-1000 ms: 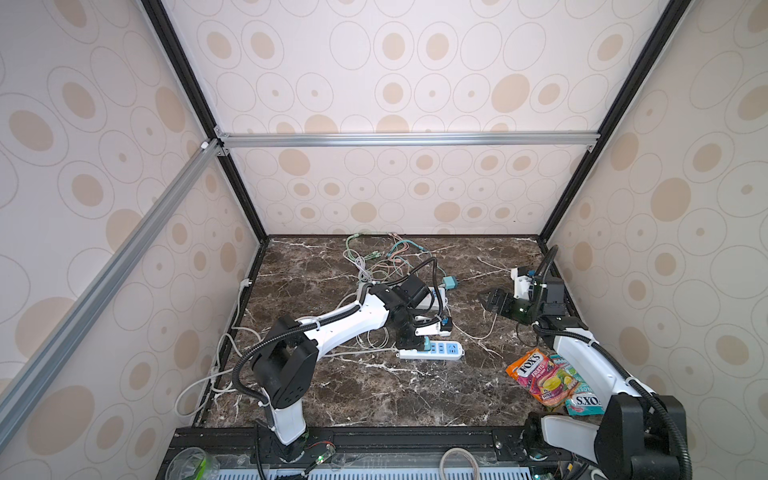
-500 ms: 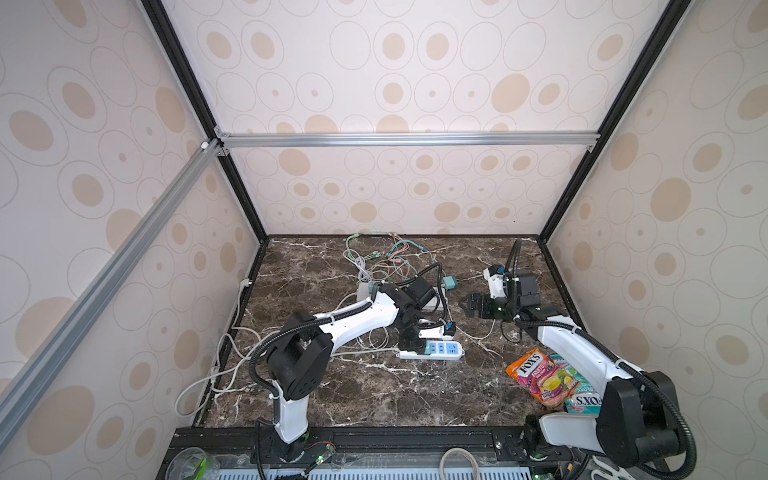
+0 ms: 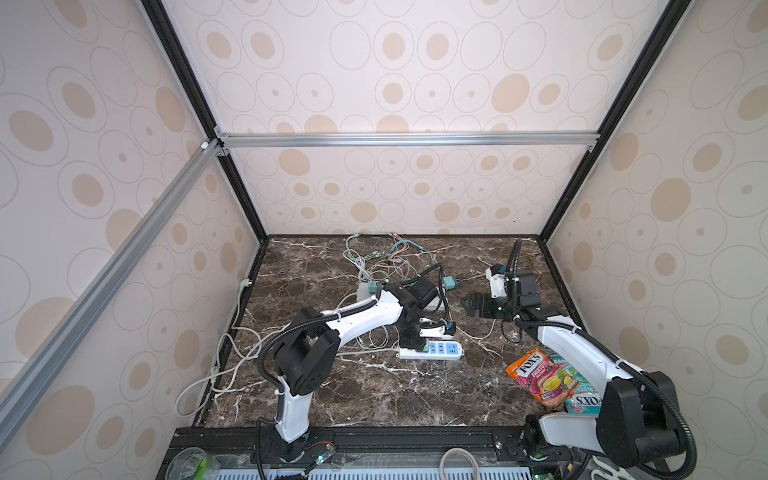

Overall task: Insert the plug
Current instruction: 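Lower the teal charger into a blue socket with the left gripper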

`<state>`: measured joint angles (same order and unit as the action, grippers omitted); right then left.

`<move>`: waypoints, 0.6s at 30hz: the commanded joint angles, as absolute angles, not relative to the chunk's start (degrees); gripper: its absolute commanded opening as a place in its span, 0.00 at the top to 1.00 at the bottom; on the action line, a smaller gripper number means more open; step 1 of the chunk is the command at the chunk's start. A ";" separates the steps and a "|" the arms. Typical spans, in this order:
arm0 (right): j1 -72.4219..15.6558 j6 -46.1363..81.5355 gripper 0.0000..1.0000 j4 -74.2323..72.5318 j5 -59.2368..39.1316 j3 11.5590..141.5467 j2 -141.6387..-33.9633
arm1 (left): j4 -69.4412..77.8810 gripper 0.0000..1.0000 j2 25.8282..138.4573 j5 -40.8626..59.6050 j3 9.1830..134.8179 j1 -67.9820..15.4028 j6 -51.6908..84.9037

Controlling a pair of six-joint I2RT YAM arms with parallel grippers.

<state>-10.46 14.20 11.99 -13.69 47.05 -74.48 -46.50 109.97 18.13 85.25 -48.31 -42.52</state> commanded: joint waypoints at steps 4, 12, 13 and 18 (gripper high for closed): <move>-10.63 14.50 0.00 11.93 -13.09 48.17 -73.78 | -50.00 1.00 113.33 18.85 88.11 -48.60 -44.84; -10.63 14.99 0.00 11.93 -12.61 47.74 -73.91 | -52.72 1.00 118.99 14.71 87.93 -50.06 -44.13; -10.63 15.03 0.00 11.95 -12.49 47.72 -73.90 | -52.09 1.00 119.09 14.38 87.07 -50.37 -43.74; -10.63 15.19 0.00 11.84 -12.13 47.79 -74.09 | -47.69 1.00 118.17 13.65 81.30 -50.98 -41.26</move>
